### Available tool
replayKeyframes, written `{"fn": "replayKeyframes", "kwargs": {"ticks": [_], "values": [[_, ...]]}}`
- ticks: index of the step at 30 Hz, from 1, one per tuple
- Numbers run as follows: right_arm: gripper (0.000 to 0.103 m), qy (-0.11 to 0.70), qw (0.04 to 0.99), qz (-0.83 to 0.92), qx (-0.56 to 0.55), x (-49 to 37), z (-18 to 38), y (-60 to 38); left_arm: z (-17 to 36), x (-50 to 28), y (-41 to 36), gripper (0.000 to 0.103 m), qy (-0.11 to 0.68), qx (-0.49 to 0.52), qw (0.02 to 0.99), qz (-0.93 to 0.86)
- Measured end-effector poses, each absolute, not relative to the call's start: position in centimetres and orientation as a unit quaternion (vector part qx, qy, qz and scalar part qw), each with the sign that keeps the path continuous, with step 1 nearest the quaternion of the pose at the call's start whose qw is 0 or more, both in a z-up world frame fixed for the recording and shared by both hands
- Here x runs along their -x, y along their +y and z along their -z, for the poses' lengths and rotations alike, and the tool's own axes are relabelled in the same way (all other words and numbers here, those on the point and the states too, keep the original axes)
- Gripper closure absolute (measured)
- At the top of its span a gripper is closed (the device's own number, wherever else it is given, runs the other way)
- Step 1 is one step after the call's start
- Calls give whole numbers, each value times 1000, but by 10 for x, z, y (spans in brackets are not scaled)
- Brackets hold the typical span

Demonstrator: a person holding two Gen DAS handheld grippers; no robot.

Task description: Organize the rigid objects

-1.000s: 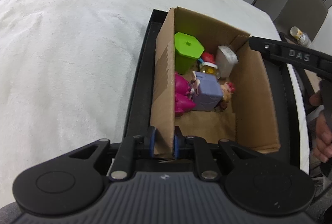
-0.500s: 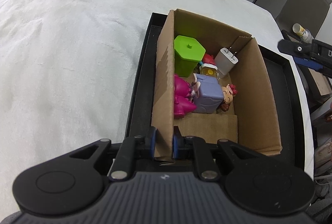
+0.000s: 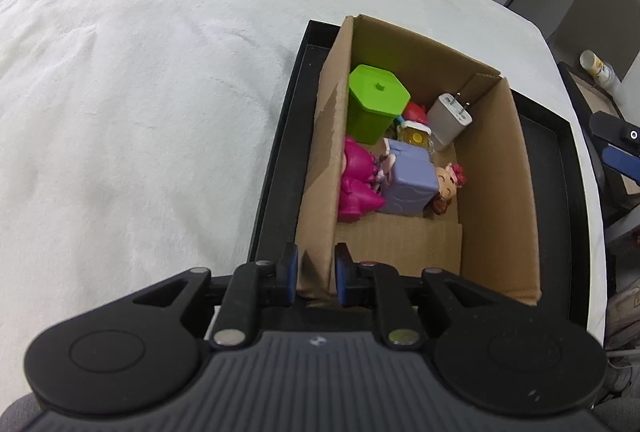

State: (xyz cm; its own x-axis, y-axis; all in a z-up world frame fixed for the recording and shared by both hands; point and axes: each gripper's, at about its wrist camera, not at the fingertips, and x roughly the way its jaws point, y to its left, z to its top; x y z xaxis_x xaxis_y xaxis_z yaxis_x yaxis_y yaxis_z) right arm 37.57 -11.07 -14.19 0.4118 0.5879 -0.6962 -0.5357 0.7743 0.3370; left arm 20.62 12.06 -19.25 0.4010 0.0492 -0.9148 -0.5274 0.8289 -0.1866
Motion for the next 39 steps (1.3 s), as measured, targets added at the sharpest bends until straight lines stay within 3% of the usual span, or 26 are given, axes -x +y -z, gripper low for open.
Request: {"fn": "replayKeyframes", "kwargs": {"ticks": [3, 8, 16, 19, 39], "values": [[29, 431, 836, -337, -35, -366, 138, -117, 184, -202, 120, 79, 514, 226, 807, -183], [14, 430, 836, -338, -33, -349, 128, -127, 167, -189, 121, 61, 506, 233, 811, -180], [0, 426, 844, -321, -43, -319, 106, -136, 136, -170, 114, 38, 488, 226, 827, -164], [0, 428, 846, -313, -46, -307, 100, -140, 124, -162, 109, 29, 479, 221, 834, -159], [0, 383, 874, -286, -84, -247, 45, -186, 58, -104, 86, 12, 420, 209, 872, -141]]}}
